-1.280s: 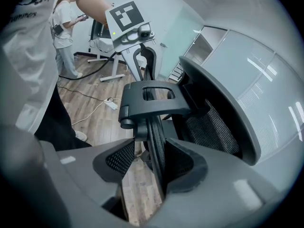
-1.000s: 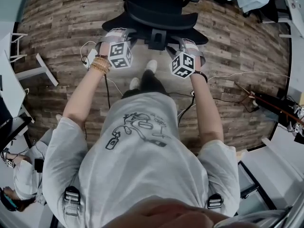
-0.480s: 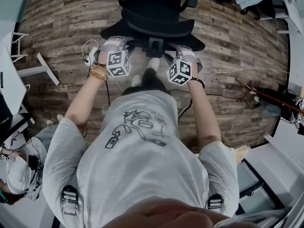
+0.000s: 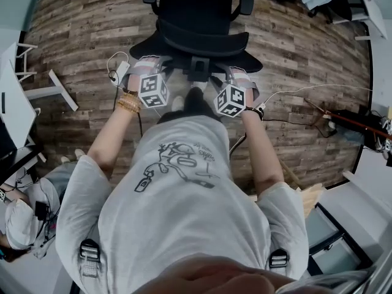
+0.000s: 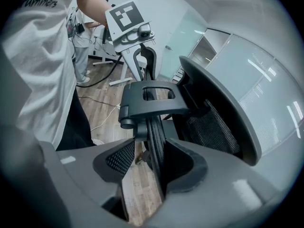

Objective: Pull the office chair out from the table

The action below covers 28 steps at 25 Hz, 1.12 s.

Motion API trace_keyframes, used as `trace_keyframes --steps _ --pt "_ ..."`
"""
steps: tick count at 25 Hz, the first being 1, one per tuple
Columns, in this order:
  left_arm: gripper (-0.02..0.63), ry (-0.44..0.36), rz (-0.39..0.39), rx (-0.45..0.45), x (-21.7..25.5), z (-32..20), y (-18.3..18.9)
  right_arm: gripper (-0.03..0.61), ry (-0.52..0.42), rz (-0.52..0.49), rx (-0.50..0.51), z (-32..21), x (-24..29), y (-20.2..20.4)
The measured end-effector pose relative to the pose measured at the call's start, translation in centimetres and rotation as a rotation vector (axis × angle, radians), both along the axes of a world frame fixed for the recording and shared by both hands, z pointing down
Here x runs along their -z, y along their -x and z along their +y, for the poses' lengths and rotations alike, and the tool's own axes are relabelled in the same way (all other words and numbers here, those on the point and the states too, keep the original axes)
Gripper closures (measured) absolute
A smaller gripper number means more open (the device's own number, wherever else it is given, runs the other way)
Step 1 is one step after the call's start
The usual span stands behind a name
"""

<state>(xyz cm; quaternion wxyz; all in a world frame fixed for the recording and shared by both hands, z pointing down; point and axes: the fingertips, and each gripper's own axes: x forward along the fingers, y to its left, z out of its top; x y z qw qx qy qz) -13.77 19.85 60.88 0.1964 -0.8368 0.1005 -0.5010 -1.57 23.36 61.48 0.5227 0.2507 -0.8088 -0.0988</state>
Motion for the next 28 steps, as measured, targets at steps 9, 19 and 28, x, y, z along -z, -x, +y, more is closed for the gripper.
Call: trace_keyframes --steps 9,19,28 --pt "0.494 -0.01 0.001 -0.003 0.3 3.1 0.7 0.374 -0.002 -0.004 0.003 3.2 0.2 0.7" --pt "0.477 0.072 0.104 0.068 2.3 3.2 0.3 0.362 0.086 -0.134 -0.058 3.1 2.6 1.1" --pt "0.569 0.221 0.471 0.175 10.2 4.3 -1.4 0.486 0.072 -0.597 -0.276 2.3 12.4 1.4"
